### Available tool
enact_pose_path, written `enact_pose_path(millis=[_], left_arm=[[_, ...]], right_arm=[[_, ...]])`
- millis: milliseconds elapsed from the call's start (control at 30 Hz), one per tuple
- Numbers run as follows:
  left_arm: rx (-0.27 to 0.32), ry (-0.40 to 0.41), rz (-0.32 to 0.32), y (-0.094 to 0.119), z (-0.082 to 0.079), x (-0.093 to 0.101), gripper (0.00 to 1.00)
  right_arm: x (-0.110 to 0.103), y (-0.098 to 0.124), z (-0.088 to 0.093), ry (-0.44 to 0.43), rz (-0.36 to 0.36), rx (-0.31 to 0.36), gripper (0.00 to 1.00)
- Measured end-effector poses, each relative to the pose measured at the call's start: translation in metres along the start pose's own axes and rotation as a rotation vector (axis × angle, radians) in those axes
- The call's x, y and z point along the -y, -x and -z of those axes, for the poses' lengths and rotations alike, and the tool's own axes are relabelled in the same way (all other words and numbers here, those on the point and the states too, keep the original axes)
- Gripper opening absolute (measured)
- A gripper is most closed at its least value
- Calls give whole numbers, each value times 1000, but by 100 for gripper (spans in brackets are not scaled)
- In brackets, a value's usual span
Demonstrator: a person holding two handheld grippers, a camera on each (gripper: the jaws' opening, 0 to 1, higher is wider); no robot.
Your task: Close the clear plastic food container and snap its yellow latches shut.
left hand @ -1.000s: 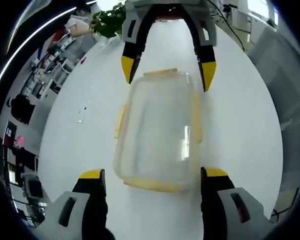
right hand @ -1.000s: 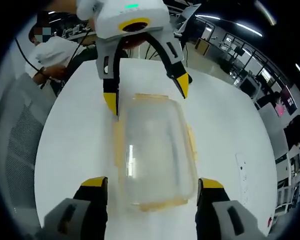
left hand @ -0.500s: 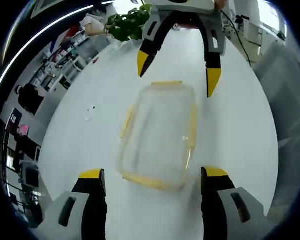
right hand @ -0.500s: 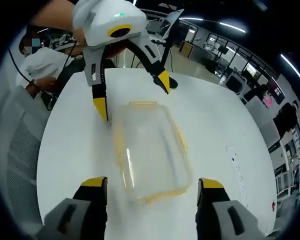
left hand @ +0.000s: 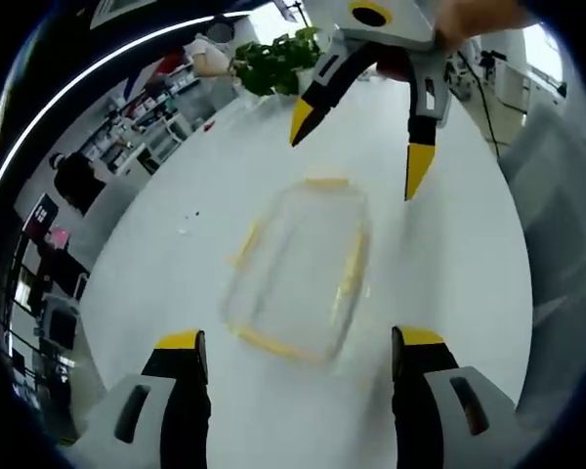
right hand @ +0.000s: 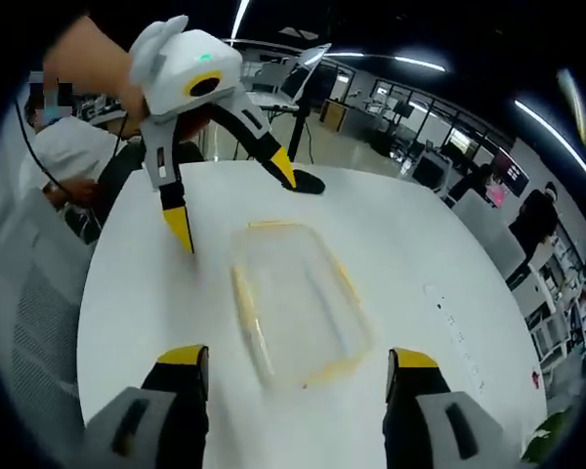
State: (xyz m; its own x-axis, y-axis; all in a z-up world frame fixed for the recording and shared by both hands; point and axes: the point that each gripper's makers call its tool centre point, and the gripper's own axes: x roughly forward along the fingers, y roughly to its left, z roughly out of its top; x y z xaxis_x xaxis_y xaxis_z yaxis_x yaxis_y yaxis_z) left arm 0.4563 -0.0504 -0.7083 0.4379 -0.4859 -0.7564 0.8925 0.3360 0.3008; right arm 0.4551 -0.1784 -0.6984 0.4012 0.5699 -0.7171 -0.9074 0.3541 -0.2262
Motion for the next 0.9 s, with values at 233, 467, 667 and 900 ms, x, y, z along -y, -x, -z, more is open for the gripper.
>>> enact_pose_path(millis=[233,467,667,900], left_arm=[[24,31,-32,13,5,5,74],[42,64,-63,26,8,10,74],[74,101,-89,36,7,20,74],[102,148,-120,45,11,35,75]], right_arm=[[-12,11,4,-21,16,25,73],[-21,22,5,-38,38,53,72],[-29,35,6,-62,67,90,73],[-38,50,16,-101,101,113,72]])
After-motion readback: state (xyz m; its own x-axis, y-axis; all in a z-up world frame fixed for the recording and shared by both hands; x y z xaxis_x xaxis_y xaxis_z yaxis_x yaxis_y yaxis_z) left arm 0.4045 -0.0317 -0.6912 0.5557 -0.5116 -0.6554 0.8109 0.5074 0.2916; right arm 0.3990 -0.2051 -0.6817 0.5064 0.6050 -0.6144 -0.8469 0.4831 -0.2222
